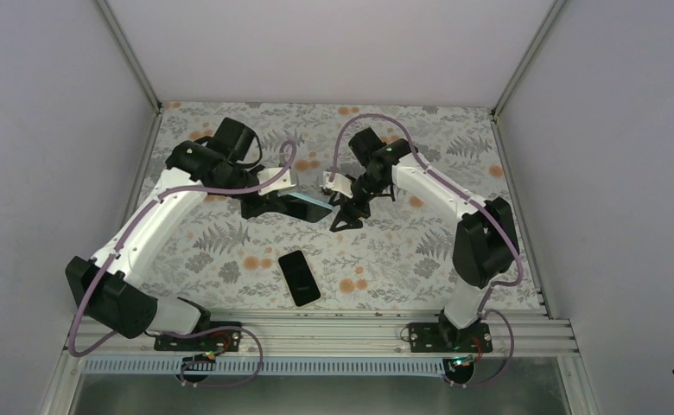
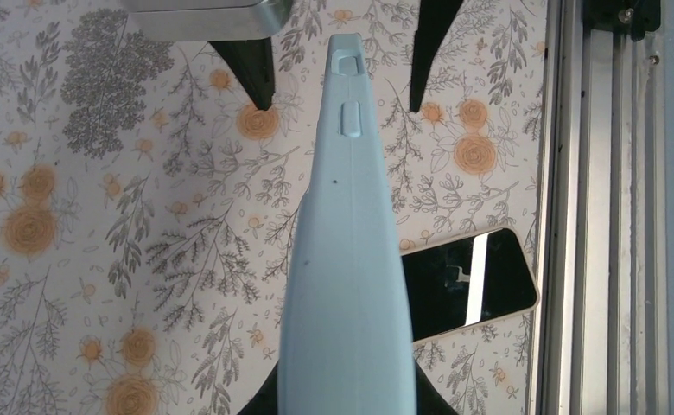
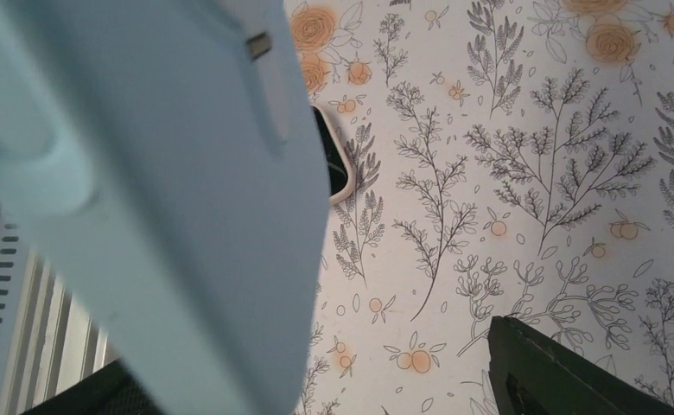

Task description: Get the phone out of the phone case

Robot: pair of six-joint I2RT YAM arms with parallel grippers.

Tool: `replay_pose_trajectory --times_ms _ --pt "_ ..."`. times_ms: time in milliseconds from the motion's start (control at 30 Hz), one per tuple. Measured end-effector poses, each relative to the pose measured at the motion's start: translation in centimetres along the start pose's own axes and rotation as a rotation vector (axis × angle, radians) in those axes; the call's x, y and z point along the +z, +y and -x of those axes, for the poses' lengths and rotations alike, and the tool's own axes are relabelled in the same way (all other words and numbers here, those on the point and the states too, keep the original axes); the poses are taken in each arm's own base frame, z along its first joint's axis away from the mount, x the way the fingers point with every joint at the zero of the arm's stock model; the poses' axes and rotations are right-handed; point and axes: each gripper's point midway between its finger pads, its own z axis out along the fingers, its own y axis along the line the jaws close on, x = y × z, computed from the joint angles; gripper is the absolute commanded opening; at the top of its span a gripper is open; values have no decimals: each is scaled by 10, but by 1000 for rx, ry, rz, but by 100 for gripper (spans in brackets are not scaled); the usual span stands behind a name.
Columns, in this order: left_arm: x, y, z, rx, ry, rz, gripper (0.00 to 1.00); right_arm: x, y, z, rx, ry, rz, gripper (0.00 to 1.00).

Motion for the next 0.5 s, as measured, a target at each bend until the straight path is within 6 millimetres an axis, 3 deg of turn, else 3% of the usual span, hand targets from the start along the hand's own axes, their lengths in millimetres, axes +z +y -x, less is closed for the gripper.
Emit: replay_pose_trajectory --times_ms 500 --pt "6 -10 4 29 10 -26 2 4 -11 -1 10 7 29 76"
